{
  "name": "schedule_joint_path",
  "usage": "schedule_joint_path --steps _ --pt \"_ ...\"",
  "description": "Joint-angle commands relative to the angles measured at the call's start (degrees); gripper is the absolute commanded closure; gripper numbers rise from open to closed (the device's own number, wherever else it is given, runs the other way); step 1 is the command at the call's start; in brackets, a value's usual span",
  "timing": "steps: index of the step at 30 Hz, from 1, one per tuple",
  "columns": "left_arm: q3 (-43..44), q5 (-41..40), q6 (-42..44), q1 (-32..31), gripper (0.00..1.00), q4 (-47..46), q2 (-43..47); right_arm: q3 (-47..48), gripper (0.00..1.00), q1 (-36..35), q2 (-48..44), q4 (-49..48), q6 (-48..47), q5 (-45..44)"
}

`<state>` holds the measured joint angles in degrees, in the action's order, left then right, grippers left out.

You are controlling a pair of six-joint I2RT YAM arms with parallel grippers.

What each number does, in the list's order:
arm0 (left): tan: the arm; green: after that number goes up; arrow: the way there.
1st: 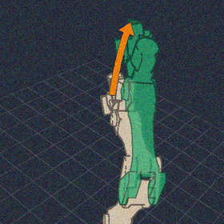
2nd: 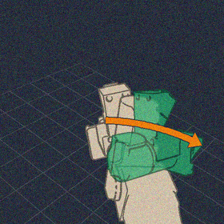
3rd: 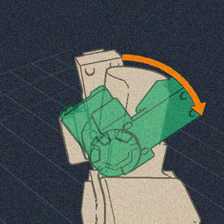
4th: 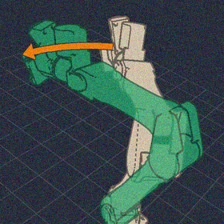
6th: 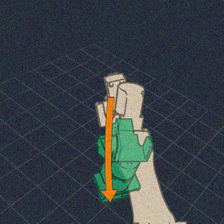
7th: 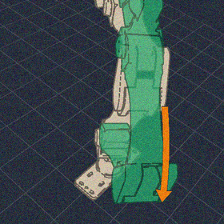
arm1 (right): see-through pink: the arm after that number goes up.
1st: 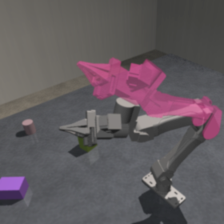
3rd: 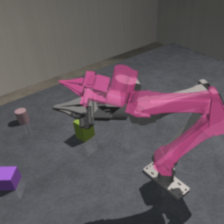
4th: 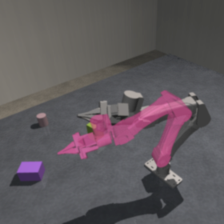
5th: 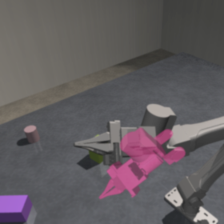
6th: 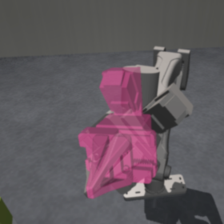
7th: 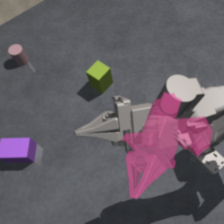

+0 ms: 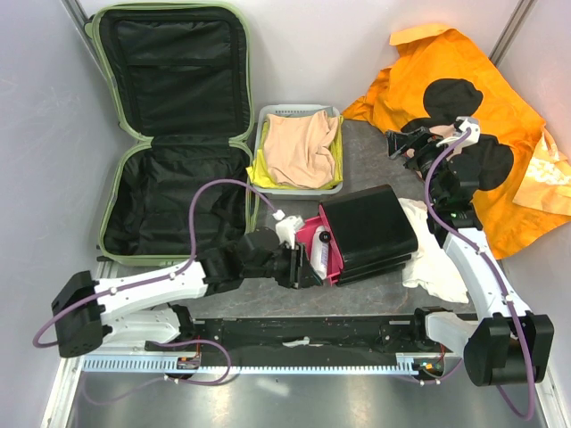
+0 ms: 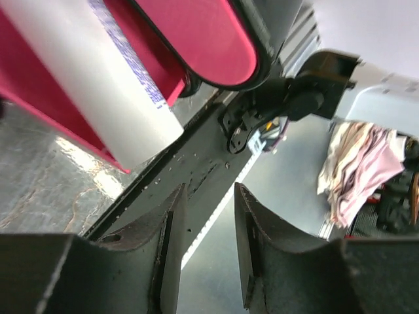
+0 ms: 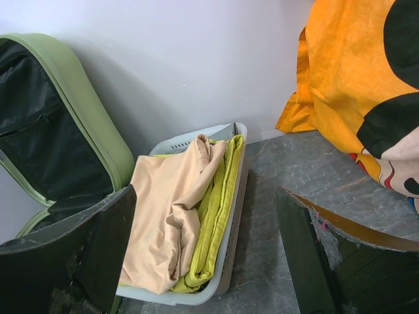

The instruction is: Open, take out, and arrange the luggage

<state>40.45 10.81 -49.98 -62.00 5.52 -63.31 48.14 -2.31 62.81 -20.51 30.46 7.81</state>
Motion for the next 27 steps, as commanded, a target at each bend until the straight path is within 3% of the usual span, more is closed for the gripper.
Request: schedule_joint_path --steps 1,15,23,26,27 --pt "2.79 1.67 3.57 -1.90 0.60 -5.25 -4.54 -0.50 0.07 -0.15 0.21 -3.48 1.10 1.50" --pt "7.10 -8.87 10.60 -1.90 0.64 -9.65 -12.18 -0.50 0.07 -0.07 -0.84 -2.25 -0.22 0.62" --pt "7.19 -8.79 11.92 -1.81 0.64 -9.65 -8.07 -0.50 0.06 -0.16 -2.16 -1.64 -0.75 0.36" --pt "6.05 -12.63 13.15 -1.81 0.55 -8.95 -1.05 -0.50 0.07 -0.15 -2.77 -1.02 -1.10 0.01" --pt "4.92 -17.53 13.24 -1.81 0.40 -7.90 0.71 -0.50 0.06 -0.16 -2.86 -1.02 -1.02 -0.08"
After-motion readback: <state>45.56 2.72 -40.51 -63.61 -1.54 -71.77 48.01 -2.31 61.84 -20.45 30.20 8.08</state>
